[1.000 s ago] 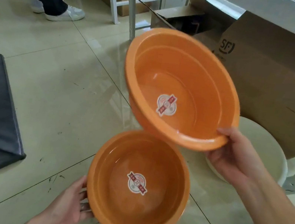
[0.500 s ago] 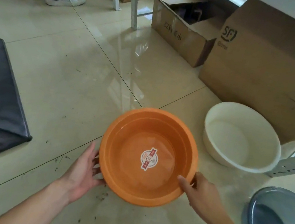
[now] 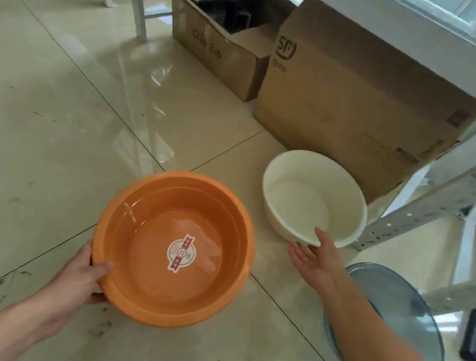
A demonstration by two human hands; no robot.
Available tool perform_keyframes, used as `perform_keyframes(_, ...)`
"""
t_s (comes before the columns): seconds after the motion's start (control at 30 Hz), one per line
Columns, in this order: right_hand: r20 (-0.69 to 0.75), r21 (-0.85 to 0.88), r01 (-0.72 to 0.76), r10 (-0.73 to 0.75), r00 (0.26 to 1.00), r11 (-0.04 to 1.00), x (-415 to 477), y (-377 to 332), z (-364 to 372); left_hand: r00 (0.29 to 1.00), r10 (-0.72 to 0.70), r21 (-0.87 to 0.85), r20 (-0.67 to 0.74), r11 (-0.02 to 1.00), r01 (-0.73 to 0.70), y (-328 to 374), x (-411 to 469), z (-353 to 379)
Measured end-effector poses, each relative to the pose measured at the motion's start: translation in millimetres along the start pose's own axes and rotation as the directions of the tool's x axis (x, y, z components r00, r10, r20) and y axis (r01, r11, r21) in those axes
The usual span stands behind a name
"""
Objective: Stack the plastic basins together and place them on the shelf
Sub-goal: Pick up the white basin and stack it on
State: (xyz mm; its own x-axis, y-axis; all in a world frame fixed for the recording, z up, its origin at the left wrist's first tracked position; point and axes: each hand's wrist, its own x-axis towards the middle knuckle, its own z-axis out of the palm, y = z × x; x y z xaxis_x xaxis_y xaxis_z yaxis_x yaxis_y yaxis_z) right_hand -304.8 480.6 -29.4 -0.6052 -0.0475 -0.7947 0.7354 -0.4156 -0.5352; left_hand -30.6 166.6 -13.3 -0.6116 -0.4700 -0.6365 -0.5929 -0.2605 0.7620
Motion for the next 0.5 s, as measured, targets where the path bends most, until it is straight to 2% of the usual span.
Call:
perform_keyframes(0.17,-0.080,-0.112,0.027,-0.036,0.996,0.993,10.8,-13.3,7.4,1.000,-0.003,0.043,0.023,0.999,0.002,3.7,5.6,5.2)
perform_keyframes(0.23,-0.071,-0.069,0.094,-0.099,0.993,0.993,7.9,-18.7,11.8,1.000,-0.010,0.046,0.022,0.999,0.009,3.0,7.5,6.9)
perform_keyframes(0.37,0.049,0.097,0.138,-0.144,0.988,0.986,-25.9,-21.2,18.8,1.000,-0.019,0.034,0.002,0.999,0.019,0.8,10.7,8.6)
perform_keyframes(0.43,0.118,0.068,0.147,-0.154,0.981,0.987,-51.6,-16.7,21.8,1.000,-0.024,0.025,-0.006,0.999,0.024,2.3,10.8,11.3)
perform_keyframes(0.5,0.196,-0.061,0.144,-0.129,0.972,0.988,-81.0,-7.6,25.7,1.000,-0.028,0.007,-0.001,1.000,0.028,6.2,7.9,14.1)
